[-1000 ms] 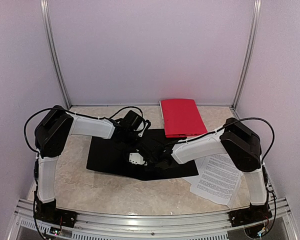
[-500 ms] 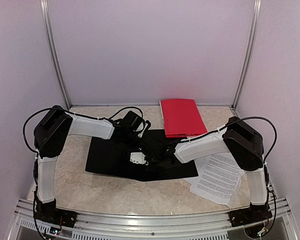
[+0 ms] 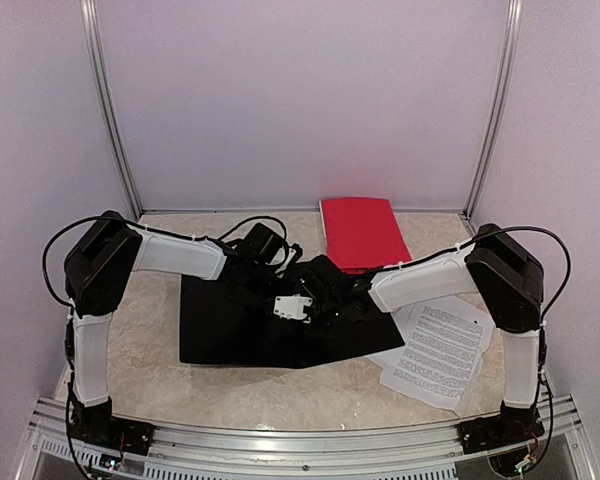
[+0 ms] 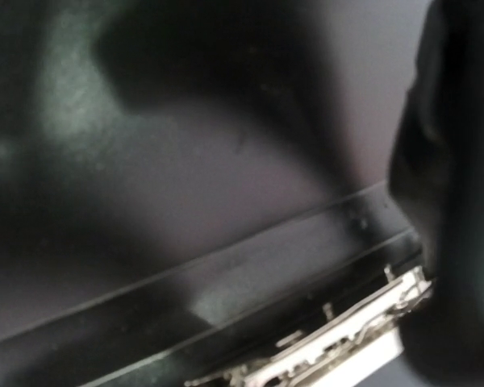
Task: Put the files into the folder
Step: Open the spring clip on the folder at the center of the board.
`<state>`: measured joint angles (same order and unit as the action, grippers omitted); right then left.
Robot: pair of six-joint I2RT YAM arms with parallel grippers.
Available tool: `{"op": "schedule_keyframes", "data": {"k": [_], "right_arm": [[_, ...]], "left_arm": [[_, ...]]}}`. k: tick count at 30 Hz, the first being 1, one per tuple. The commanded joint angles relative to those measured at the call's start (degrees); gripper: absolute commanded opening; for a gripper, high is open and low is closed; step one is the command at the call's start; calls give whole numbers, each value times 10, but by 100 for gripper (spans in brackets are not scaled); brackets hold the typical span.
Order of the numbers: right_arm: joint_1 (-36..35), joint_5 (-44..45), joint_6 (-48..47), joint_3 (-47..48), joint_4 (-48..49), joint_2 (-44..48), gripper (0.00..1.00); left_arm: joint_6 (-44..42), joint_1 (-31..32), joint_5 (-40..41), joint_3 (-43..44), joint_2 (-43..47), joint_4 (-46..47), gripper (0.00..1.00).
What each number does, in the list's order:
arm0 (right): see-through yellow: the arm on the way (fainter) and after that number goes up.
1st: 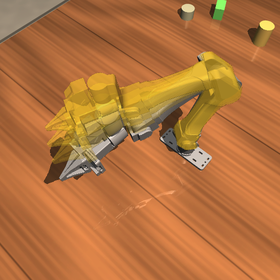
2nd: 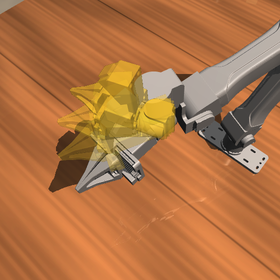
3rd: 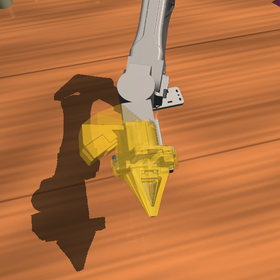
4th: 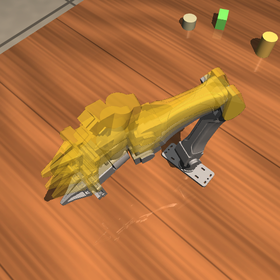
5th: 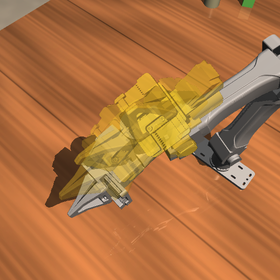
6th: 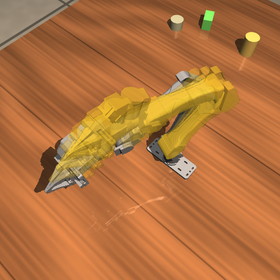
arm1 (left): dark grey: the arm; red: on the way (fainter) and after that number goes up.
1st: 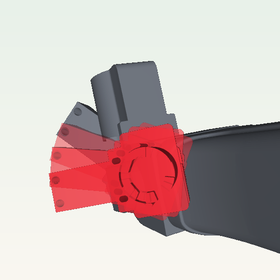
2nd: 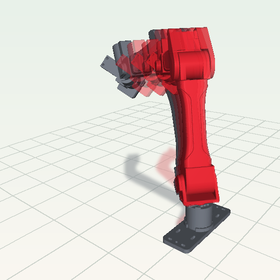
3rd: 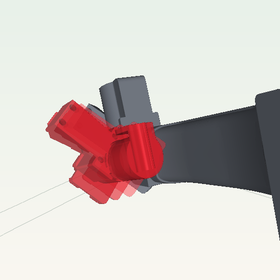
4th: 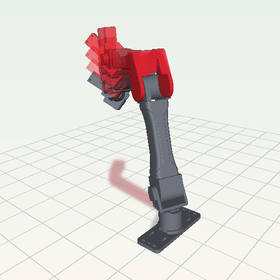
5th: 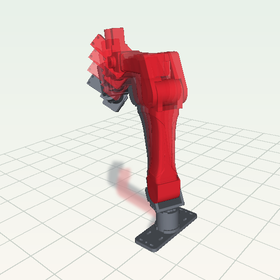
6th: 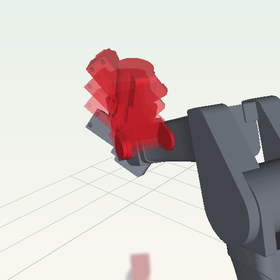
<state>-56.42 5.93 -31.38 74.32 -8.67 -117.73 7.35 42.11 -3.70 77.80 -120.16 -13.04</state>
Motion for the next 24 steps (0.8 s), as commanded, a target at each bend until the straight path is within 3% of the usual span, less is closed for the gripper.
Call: {"op": "schedule_keyframes", "data": {"k": [1, 12, 24], "right_arm": [[9, -33, 38, -32, -66, 15, 0], [9, 81, 53, 2, -67, 8, 0], [10, 139, 49, 18, -53, 27, 0]], "left_arm": [[-8, -15, 40, -55, -59, -168, 0], [-9, -13, 41, -54, -62, -166, 0], [-9, -12, 41, -53, -67, -165, 0]]}}
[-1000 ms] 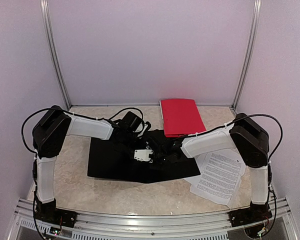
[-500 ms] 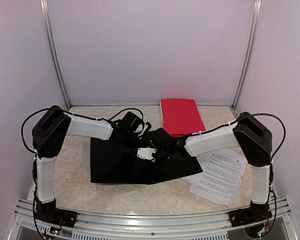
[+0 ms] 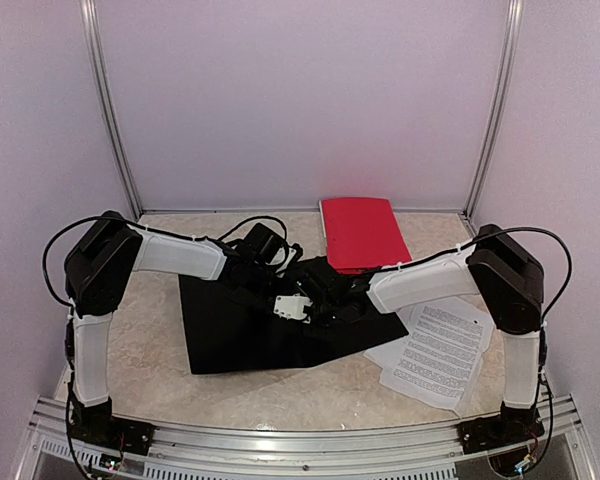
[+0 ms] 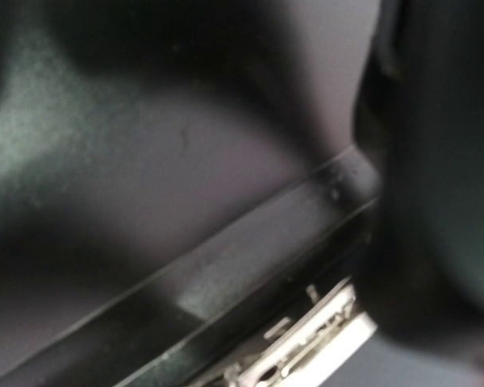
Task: Put the files into the folder
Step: Open the spring clip on the folder at the center of the board.
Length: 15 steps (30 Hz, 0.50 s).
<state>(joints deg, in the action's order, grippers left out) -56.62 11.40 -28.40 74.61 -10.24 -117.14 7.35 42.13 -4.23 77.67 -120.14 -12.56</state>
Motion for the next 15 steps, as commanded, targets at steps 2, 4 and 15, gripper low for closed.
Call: {"op": "schedule_keyframes", "data": {"k": [2, 4, 15], "right_arm": [[12, 95, 16, 19, -39, 20, 0], [12, 105, 15, 23, -42, 21, 0], [10, 140, 19, 11, -31, 43, 0]], "left_arm": [[-9, -13, 46, -52, -67, -170, 0], [-9, -13, 46, -52, -68, -170, 0], [-8, -13, 46, -49, -71, -171, 0]]}}
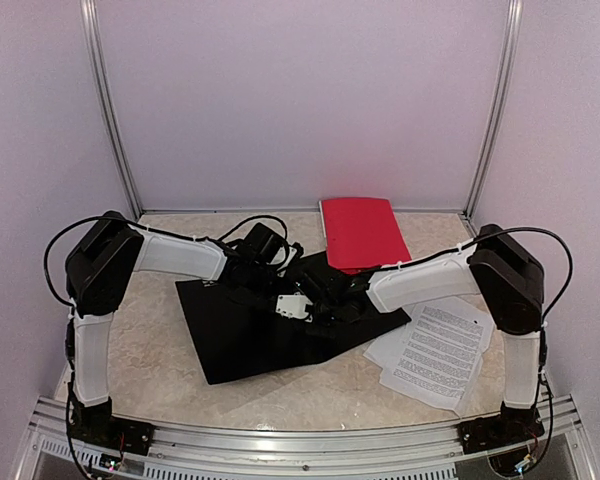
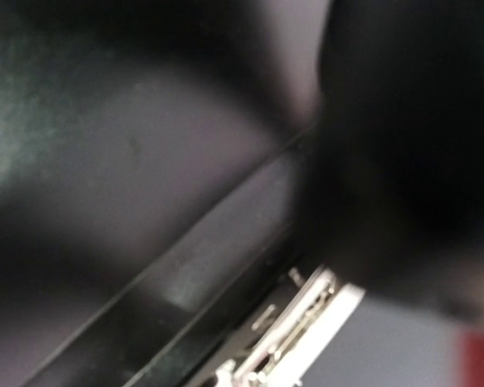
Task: Put the files into the folder
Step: Open the spring clip on the folder at the center of the board.
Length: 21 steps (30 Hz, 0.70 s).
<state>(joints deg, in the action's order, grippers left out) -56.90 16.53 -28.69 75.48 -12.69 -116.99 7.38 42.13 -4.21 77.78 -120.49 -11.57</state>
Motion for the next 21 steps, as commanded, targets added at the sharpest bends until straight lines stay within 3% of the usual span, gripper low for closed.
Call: {"op": "schedule_keyframes", "data": {"k": [1, 12, 17, 21], "right_arm": [[11, 88, 20, 3, -5, 44, 0], [-31, 28, 1, 50, -15, 5, 4], [-45, -3, 9, 49, -15, -3, 12], [-47, 0, 20, 42, -21, 4, 25]], "left_arm": [[-7, -13, 46, -50, -67, -181, 0], [0, -14, 38, -50, -64, -178, 0], [7, -22, 16, -54, -56, -172, 0], [13, -29, 6, -59, -46, -165, 0]]}}
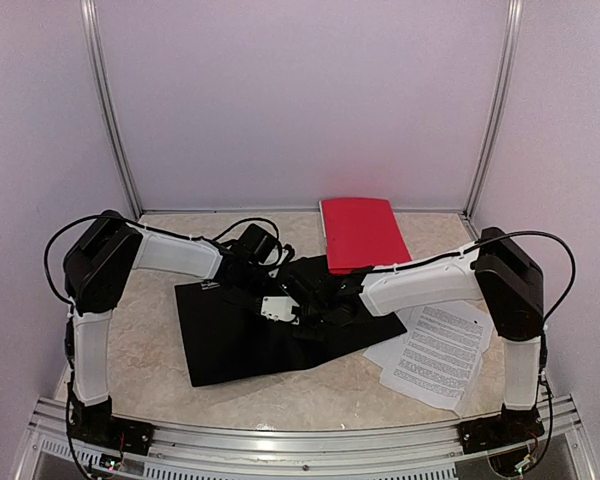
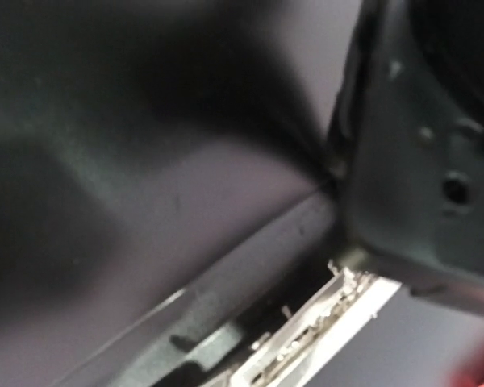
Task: Put the files into the folder
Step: Open the spring clip on the folder at the center of the board.
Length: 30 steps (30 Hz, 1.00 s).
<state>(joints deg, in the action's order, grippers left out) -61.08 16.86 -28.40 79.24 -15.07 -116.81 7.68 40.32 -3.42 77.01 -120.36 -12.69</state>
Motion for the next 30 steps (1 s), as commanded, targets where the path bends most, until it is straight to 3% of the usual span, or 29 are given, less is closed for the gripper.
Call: {"op": "schedule_keyframes", "data": {"k": [1, 4, 8, 10, 15, 18, 21, 26, 30], "right_arm": [[-5, -2, 22, -1, 3, 7, 29], [-4, -4, 47, -22, 11, 33, 44], [-4, -8, 104, -56, 32, 77, 50], [-4, -12, 137, -72, 47, 97, 51], [-3, 2, 238, -114, 75, 139, 54], [0, -2, 326, -121, 81, 142, 54], [1, 0, 399, -129, 99, 141, 56], [11, -14, 477, -122, 135, 119, 68], [20, -17, 475, -46, 85, 48, 78]], "left_arm": [[11, -12, -3, -53, -46, -154, 0], [19, -18, -7, -57, -40, -151, 0], [35, -32, -35, -66, -20, -140, 0], [46, -38, -49, -75, -1, -129, 6], [69, -45, -68, -104, 67, -93, 29], [86, -45, -50, -131, 113, -68, 56], [102, -47, -25, -161, 166, -40, 76], [139, -54, 14, -191, 247, -27, 84], [169, -63, 29, -201, 305, -40, 88]]}}
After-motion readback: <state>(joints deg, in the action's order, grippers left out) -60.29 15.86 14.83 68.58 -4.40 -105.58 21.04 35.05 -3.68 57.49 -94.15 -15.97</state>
